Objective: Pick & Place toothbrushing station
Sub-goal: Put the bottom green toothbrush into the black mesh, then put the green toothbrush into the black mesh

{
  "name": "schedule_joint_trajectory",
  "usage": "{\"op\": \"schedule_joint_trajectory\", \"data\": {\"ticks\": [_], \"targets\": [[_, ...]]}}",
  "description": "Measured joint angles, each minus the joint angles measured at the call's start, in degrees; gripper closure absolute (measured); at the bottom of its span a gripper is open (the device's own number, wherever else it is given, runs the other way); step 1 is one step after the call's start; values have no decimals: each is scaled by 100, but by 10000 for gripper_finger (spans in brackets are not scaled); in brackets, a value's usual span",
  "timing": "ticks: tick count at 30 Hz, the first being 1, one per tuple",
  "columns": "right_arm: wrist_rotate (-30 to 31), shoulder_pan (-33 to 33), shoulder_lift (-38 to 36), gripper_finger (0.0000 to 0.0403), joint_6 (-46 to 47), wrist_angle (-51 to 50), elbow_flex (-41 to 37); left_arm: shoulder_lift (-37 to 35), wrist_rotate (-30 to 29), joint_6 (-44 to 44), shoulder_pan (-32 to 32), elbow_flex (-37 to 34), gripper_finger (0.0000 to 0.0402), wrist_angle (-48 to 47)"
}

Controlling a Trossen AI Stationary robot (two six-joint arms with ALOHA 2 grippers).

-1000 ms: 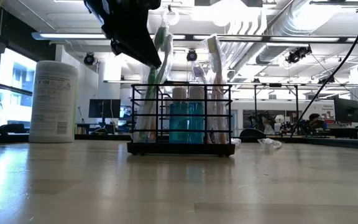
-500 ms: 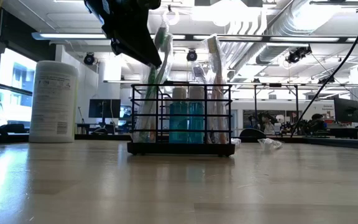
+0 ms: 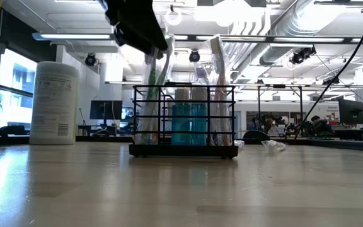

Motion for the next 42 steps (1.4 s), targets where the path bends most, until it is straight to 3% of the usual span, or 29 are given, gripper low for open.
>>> {"op": "schedule_joint_trajectory", "data": {"ticks": [13,28,32,37,42], "targets": [[714,358,1,89,4,-511,0,0,6,12,-31,672,219,-883],[637,462,-28,89,910,-1824,0,-2,90,167,-264,1402,219,-1413],[-118,393,-231,89,1814,-2625,0,0,-98,298,-251,1658,219,-1549],[-2138,154,-742,89,3737,-4367,0,-4,-161,316,-251,2050,219,-2023],[-3147,-393,-1115,89,5005,-6106,0,-51,-558,359,-256,2446,219,-3455]]}}
